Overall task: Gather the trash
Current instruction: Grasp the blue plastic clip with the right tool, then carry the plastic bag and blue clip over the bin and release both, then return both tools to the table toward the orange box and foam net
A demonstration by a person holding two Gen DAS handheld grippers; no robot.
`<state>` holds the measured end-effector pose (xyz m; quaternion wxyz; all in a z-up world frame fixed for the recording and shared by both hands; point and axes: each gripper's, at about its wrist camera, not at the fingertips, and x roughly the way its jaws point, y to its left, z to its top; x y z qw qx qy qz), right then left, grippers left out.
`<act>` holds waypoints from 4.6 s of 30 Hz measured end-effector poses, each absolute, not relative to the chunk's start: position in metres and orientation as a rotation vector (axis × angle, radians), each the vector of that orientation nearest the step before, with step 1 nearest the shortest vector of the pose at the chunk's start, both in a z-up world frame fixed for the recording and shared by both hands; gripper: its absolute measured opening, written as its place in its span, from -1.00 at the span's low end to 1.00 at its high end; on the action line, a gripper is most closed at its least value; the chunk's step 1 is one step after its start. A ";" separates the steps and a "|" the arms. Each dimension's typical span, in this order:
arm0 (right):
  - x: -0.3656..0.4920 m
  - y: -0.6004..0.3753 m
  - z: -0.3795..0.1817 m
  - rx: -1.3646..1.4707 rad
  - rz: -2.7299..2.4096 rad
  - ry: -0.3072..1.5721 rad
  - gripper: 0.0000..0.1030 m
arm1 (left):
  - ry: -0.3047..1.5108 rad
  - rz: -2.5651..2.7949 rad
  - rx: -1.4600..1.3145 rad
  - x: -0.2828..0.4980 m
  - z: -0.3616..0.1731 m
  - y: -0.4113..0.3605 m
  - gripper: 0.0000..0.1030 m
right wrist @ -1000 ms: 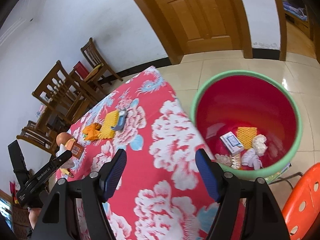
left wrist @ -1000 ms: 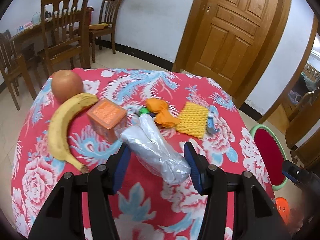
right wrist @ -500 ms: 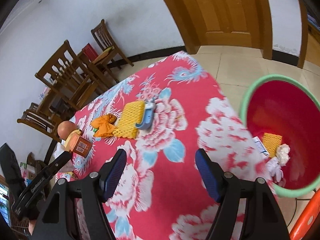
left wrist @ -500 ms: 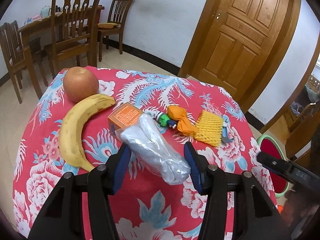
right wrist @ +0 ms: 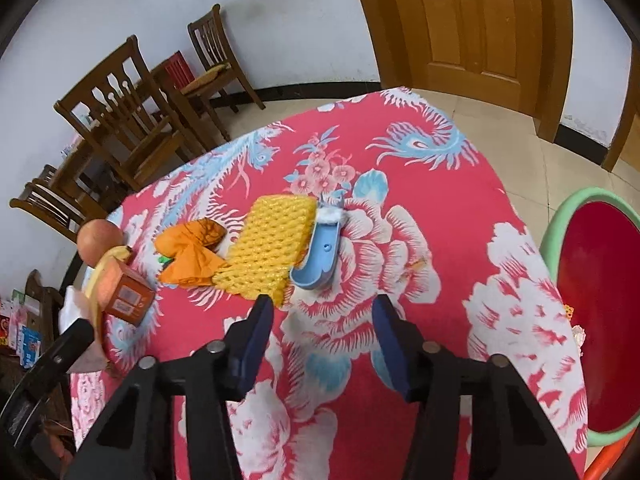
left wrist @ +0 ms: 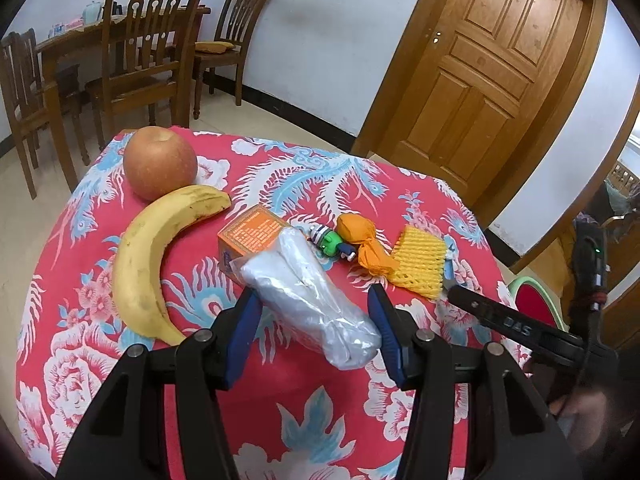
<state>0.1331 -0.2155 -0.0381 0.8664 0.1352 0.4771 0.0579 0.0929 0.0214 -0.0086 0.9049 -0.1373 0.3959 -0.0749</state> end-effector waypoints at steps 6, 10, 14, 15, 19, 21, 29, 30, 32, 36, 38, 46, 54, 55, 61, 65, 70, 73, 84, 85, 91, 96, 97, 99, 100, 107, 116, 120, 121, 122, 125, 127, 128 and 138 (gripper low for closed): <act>0.146 -0.210 -0.044 0.272 0.117 0.997 -0.02 | 0.810 -0.159 -0.289 0.094 -0.008 0.021 0.07; 0.151 -0.210 -0.045 0.282 0.125 0.989 -0.10 | 0.813 -0.168 -0.286 0.095 -0.010 0.019 0.07; 0.152 -0.213 -0.046 0.275 0.116 0.983 -0.43 | 0.818 -0.175 -0.278 0.095 -0.011 0.016 0.07; 0.152 -0.214 -0.046 0.274 0.113 0.982 -0.54 | 0.818 -0.176 -0.276 0.094 -0.011 0.015 0.07; 0.151 -0.220 -0.047 0.295 0.124 0.986 -0.59 | 0.818 -0.182 -0.270 0.092 -0.009 0.012 0.07; 0.147 -0.221 -0.046 0.287 0.130 0.983 -0.60 | 0.817 -0.184 -0.267 0.091 -0.008 0.009 0.07; 0.110 -0.241 -0.030 0.332 0.148 0.942 -0.60 | 0.810 -0.214 -0.260 0.083 0.000 -0.003 0.07; 0.105 -0.244 -0.028 0.339 0.149 0.937 -0.60 | 0.808 -0.221 -0.258 0.081 0.001 -0.005 0.07; 0.092 -0.251 -0.023 0.356 0.148 0.920 -0.60 | 0.807 -0.235 -0.255 0.079 0.004 -0.011 0.07; 0.066 -0.268 -0.014 0.386 0.136 0.894 -0.60 | 0.804 -0.265 -0.248 0.075 0.009 -0.023 0.07; 0.055 -0.278 -0.009 0.401 0.125 0.878 -0.60 | 0.801 -0.283 -0.243 0.072 0.012 -0.030 0.07; 0.016 -0.321 -0.003 0.446 0.051 0.843 -0.60 | 0.812 -0.363 -0.219 0.066 0.020 -0.064 0.07; -0.008 -0.363 -0.007 0.477 -0.023 0.833 -0.60 | 0.827 -0.448 -0.179 0.065 0.023 -0.111 0.07; -0.010 -0.368 -0.008 0.480 -0.030 0.831 -0.60 | 0.831 -0.456 -0.175 0.066 0.023 -0.116 0.07; -0.018 -0.400 -0.019 0.510 -0.088 0.839 -0.60 | 0.854 -0.503 -0.144 0.067 0.023 -0.149 0.07; -0.018 -0.420 -0.029 0.534 -0.117 0.854 -0.60 | 0.860 -0.520 -0.120 0.066 0.024 -0.165 0.07; -0.015 -0.441 -0.041 0.560 -0.149 0.871 -0.56 | 0.872 -0.549 -0.083 0.067 0.022 -0.191 0.07; -0.013 -0.451 -0.048 0.584 -0.162 0.884 -0.55 | 0.882 -0.571 -0.069 0.068 0.019 -0.205 0.07; -0.029 -0.474 -0.044 0.633 -0.175 0.845 -0.27 | 0.916 -0.690 -0.020 0.066 0.001 -0.266 0.07; -0.031 -0.476 -0.043 0.635 -0.177 0.840 -0.27 | 0.922 -0.703 -0.015 0.066 -0.001 -0.272 0.07; -0.042 -0.486 -0.035 0.654 -0.195 0.806 -0.20 | 0.931 -0.746 0.016 0.065 -0.012 -0.298 0.08; -0.045 -0.491 -0.033 0.660 -0.201 0.797 -0.13 | 0.946 -0.757 0.024 0.066 -0.017 -0.307 0.09; -0.045 -0.491 -0.034 0.661 -0.202 0.797 -0.13 | 0.948 -0.757 0.029 0.066 -0.017 -0.308 0.12; -0.045 -0.491 -0.034 0.664 -0.202 0.800 -0.13 | 0.950 -0.756 0.034 0.065 -0.017 -0.309 0.15; -0.046 -0.491 -0.035 0.665 -0.201 0.800 -0.13 | 0.949 -0.755 0.035 0.065 -0.017 -0.308 0.22; -0.046 -0.490 -0.033 0.662 -0.201 0.797 -0.08 | 0.928 -0.738 0.044 0.062 -0.008 -0.301 0.35; -0.044 -0.471 -0.023 0.641 -0.164 0.792 0.08 | 0.896 -0.658 0.016 0.066 0.006 -0.264 0.35; -0.039 -0.457 -0.020 0.625 -0.135 0.801 0.11 | 0.873 -0.604 0.010 0.068 0.013 -0.239 0.35; -0.038 -0.454 -0.020 0.623 -0.129 0.802 0.11 | 0.866 -0.587 0.004 0.069 0.016 -0.231 0.35; -0.035 -0.450 -0.019 0.623 -0.119 0.804 0.12 | 0.860 -0.574 -0.002 0.069 0.018 -0.224 0.35; -0.031 -0.439 -0.017 0.623 -0.098 0.807 0.14 | 0.845 -0.532 -0.020 0.072 0.023 -0.203 0.35; -0.027 -0.430 -0.015 0.615 -0.086 0.809 0.14 | 0.838 -0.504 -0.030 0.075 0.025 -0.190 0.35; -0.026 -0.426 -0.013 0.610 -0.079 0.809 0.16 | 0.836 -0.484 -0.037 0.076 0.026 -0.181 0.35; -0.008 -0.390 -0.005 0.585 -0.025 0.820 0.24 | 0.833 -0.325 -0.090 0.089 0.026 -0.108 0.35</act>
